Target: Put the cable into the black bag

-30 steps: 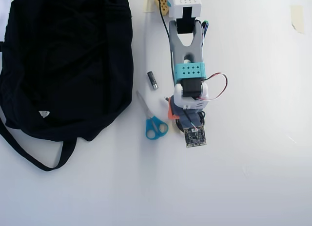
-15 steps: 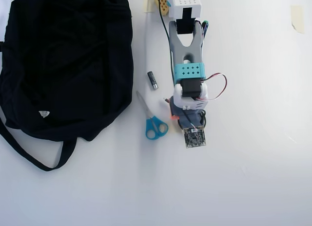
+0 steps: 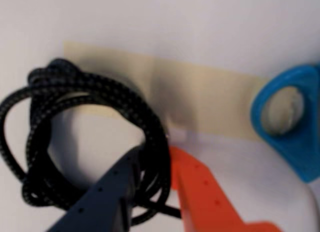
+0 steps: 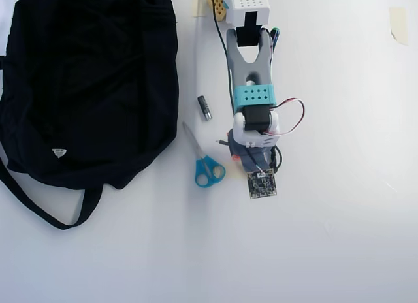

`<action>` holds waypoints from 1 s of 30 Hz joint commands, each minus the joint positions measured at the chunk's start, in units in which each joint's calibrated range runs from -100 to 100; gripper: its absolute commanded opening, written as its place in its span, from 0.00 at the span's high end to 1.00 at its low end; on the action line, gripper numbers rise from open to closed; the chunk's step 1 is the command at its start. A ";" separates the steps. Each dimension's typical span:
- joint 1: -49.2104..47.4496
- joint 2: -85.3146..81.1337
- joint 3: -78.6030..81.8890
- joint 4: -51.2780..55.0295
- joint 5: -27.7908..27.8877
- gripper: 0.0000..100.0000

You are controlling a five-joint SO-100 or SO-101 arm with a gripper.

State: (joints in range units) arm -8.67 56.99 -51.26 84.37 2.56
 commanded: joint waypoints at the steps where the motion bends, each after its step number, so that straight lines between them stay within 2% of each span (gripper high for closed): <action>1: -0.83 -5.63 -6.51 2.54 -0.15 0.98; 9: 0.97 -9.19 -18.01 15.11 -0.31 0.98; 30: 4.33 -23.55 -18.01 15.20 0.58 0.98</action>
State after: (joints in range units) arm -4.78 39.31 -67.53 98.80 2.66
